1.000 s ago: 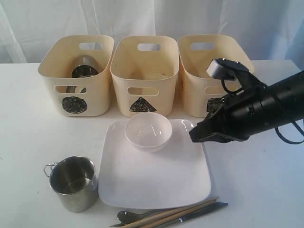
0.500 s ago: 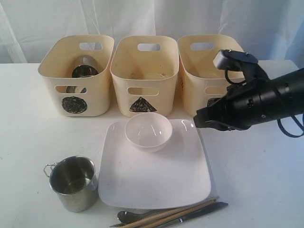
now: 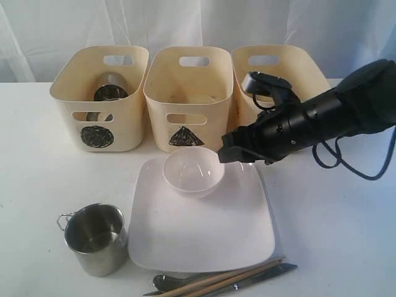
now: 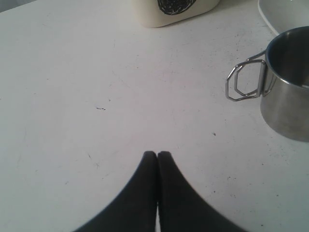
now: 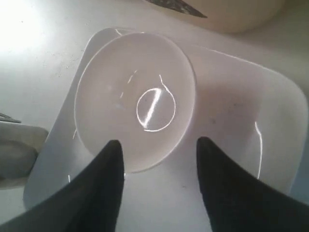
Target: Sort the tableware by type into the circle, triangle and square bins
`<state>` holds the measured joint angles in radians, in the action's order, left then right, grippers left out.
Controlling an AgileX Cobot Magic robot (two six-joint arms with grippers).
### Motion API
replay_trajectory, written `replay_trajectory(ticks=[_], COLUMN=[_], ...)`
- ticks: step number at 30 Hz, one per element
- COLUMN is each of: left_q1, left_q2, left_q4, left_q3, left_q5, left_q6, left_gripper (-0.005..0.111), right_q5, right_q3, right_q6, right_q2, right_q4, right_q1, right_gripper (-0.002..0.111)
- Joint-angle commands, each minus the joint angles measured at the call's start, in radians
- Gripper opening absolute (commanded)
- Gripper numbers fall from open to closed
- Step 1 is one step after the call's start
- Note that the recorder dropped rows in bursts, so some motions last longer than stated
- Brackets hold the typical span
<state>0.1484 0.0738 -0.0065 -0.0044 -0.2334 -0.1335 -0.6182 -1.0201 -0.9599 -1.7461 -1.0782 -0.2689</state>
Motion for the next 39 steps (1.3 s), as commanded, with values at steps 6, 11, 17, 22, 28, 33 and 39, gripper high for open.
replay_trajectory(ticks=[6, 11, 17, 22, 28, 33, 39], left_q1=[0.006, 0.006, 0.006, 0.006, 0.006, 0.005, 0.004], left_q2=[-0.005, -0.005, -0.005, -0.005, -0.005, -0.005, -0.005], left_q4=[-0.002, -0.002, -0.002, -0.002, -0.002, 0.007, 0.061], left_q3=[0.004, 0.004, 0.004, 0.004, 0.004, 0.004, 0.004], left_q5=[0.0, 0.0, 0.0, 0.0, 0.0, 0.017, 0.193], left_q6=[0.002, 0.002, 0.002, 0.002, 0.002, -0.004, -0.002], left_gripper=[0.0, 0.0, 0.0, 0.0, 0.0, 0.0, 0.0], right_q5=[0.044, 0.036, 0.037, 0.011, 0.07, 0.152, 0.152], right_q3=[-0.04, -0.04, -0.04, -0.021, 0.115, 0.233, 0.299], right_q6=[-0.007, -0.005, -0.005, -0.018, -0.096, -0.111, -0.109], right_q2=[-0.013, -0.013, -0.013, 0.021, 0.176, 0.336, 0.458], right_q4=[-0.002, 0.014, 0.044, 0.079, 0.079, 0.08, 0.081], right_q1=[-0.003, -0.003, -0.003, -0.003, -0.003, -0.003, -0.003], right_gripper=[0.03, 0.025, 0.0, 0.0, 0.0, 0.0, 0.0])
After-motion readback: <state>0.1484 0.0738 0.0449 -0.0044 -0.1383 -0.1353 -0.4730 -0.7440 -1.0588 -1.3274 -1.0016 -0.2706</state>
